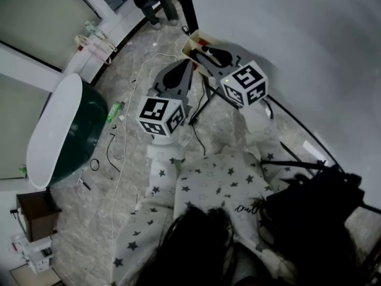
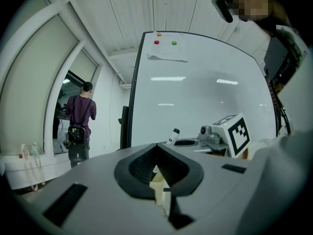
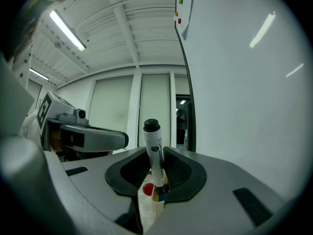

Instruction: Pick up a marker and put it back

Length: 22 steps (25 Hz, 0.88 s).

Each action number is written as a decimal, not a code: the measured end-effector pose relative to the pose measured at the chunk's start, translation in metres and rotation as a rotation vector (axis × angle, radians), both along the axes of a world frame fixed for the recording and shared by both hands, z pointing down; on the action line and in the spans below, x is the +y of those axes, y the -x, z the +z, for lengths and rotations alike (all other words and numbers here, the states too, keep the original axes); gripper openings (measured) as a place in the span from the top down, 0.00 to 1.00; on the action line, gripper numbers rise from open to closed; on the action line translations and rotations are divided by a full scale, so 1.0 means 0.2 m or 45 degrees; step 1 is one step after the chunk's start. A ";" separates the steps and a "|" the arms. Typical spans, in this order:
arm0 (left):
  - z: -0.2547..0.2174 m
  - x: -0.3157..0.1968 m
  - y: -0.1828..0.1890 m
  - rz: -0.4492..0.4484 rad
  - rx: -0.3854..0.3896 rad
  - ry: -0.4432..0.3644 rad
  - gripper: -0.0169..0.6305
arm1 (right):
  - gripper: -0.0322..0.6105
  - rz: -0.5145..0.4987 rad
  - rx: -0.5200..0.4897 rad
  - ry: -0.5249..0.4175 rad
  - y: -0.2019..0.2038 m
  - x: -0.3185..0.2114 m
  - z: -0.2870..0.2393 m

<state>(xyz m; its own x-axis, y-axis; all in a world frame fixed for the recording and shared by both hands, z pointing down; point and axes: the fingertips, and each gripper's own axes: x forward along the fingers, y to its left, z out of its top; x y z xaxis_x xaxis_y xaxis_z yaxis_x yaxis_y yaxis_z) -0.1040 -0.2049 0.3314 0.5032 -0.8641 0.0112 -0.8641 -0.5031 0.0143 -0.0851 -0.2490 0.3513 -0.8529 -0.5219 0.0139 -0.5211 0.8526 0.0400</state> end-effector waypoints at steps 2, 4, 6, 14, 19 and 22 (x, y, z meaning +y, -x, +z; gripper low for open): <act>0.01 0.00 0.00 -0.001 0.005 0.001 0.97 | 0.82 0.007 0.008 0.002 0.00 0.00 0.02; 0.02 0.00 -0.01 -0.001 0.010 0.000 0.97 | 0.82 0.014 0.017 0.005 0.00 0.00 0.04; 0.04 0.00 -0.01 0.005 0.016 0.001 0.97 | 0.82 0.025 0.020 0.009 0.00 -0.01 0.06; 0.12 0.00 -0.04 0.023 0.017 0.042 0.97 | 0.82 0.077 0.070 -0.003 0.00 -0.01 0.18; 0.14 0.01 -0.04 0.026 0.016 0.055 0.97 | 0.82 0.093 0.119 -0.058 0.01 0.01 0.19; 0.15 0.01 -0.05 0.027 0.016 0.059 0.97 | 0.82 0.117 0.161 -0.076 0.00 0.02 0.20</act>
